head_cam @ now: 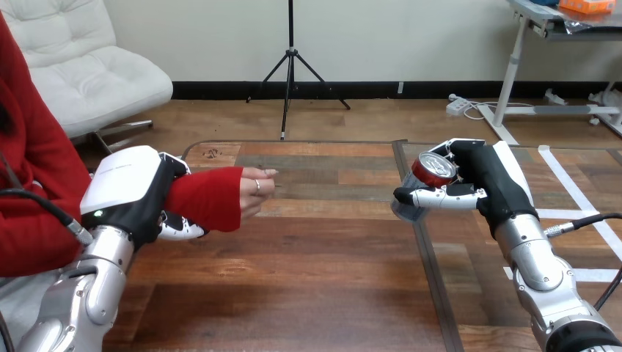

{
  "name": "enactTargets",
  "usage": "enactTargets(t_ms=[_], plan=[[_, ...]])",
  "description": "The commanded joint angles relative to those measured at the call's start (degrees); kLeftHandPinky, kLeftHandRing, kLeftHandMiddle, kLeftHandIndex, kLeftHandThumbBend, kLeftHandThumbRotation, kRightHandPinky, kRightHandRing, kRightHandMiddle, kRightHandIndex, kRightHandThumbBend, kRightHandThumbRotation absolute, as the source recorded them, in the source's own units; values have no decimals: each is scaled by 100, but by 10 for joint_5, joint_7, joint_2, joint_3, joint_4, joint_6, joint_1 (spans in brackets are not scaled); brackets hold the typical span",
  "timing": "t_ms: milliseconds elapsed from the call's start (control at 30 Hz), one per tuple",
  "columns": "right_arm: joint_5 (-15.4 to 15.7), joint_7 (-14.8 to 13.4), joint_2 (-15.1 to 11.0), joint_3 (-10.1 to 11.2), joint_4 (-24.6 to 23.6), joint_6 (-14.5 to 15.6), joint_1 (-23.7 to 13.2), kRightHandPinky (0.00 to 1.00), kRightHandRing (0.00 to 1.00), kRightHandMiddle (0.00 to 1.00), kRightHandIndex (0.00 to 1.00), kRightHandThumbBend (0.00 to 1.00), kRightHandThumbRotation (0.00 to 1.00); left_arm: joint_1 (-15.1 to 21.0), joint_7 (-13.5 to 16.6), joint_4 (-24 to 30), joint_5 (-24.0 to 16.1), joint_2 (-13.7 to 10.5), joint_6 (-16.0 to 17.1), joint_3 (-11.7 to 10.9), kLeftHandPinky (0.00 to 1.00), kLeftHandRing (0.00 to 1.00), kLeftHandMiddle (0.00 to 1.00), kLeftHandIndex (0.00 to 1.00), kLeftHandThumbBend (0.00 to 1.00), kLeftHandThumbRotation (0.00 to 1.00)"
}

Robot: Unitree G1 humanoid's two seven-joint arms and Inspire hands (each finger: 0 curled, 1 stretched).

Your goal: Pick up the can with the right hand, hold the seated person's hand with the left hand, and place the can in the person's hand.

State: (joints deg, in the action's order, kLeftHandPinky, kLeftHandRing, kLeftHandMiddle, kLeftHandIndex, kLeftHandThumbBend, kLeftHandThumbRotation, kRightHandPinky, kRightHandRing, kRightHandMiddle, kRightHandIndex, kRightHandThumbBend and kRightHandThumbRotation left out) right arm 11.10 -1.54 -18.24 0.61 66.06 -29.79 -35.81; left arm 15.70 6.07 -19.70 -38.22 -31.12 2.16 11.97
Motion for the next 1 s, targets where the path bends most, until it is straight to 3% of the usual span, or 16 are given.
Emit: enactTargets(t_ms=[0,400,967], plan=[[-12,-2,-10,9,-27,-11,-66,32,36,42,44,85,0,39,-2,47,-3,-4,5,-6,26,32,39,40,68,0],[-21,7,-12,15,-28,-14,-64,32,36,41,44,85,0,39,-33,52,-11,-10,-6,-7,32,39,45,46,68,0],[-29,12,-15,16,-29,-15,-62,32,36,41,43,84,0,36,-53,61,-13,-13,-15,-10,35,43,49,50,72,0]])
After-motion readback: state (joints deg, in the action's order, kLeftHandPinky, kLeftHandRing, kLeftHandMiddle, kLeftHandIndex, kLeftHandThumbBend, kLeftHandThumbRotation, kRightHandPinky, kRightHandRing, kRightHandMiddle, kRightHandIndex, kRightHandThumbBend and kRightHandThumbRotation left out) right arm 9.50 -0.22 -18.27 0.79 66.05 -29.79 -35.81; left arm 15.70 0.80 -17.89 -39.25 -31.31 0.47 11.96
